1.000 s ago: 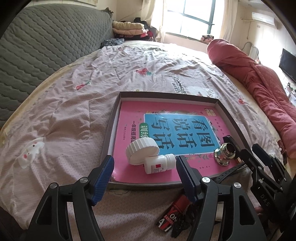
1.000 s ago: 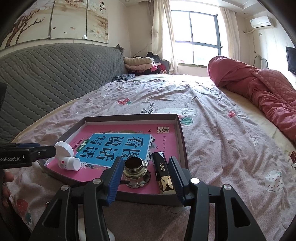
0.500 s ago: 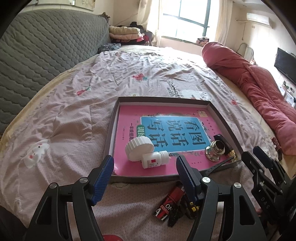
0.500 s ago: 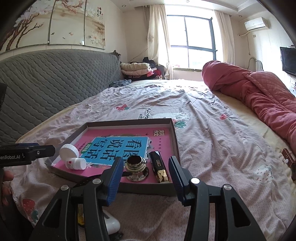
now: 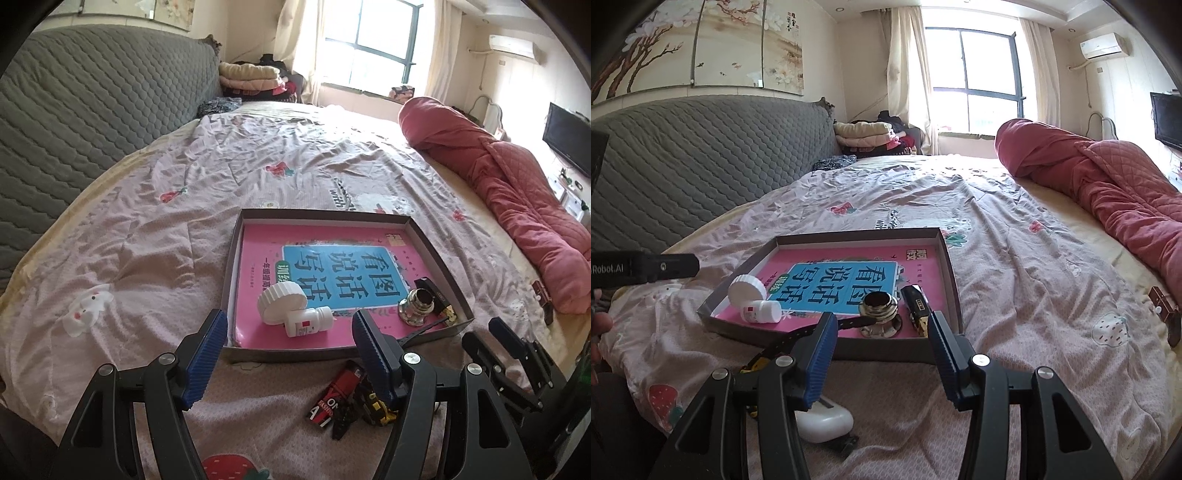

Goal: Organize rigid objects
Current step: 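Withdraw both open grippers back from the tray, then move both grippers toward the white earbud case and yellow tape measure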

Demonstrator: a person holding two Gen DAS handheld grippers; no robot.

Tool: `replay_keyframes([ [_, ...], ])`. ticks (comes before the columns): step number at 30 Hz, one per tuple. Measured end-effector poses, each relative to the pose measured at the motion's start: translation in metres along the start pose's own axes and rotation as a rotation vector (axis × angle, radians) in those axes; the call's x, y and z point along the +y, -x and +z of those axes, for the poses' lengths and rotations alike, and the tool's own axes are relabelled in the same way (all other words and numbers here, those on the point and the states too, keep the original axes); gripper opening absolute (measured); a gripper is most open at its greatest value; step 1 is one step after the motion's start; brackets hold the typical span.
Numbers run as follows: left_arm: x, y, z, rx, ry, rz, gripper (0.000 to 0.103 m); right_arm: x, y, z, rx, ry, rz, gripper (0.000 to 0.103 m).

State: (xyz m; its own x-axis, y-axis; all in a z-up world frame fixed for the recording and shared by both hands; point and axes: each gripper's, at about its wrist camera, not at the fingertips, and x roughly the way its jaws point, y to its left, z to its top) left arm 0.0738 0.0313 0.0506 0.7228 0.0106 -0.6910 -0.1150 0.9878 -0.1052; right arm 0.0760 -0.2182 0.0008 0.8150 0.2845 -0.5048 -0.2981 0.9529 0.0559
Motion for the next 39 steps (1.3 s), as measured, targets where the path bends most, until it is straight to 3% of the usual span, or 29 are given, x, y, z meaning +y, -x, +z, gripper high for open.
replay_keyframes([
  [18, 0.001, 0.022, -0.009, -0.003, -0.008, -0.030, 0.072, 0.014, 0.025, -0.010, 0.013, 0.024, 0.000, 0.050],
  [39, -0.009, 0.029, -0.027, 0.041, -0.054, -0.062, 0.072, 0.034, 0.030, -0.028, 0.108, 0.111, 0.041, 0.050],
])
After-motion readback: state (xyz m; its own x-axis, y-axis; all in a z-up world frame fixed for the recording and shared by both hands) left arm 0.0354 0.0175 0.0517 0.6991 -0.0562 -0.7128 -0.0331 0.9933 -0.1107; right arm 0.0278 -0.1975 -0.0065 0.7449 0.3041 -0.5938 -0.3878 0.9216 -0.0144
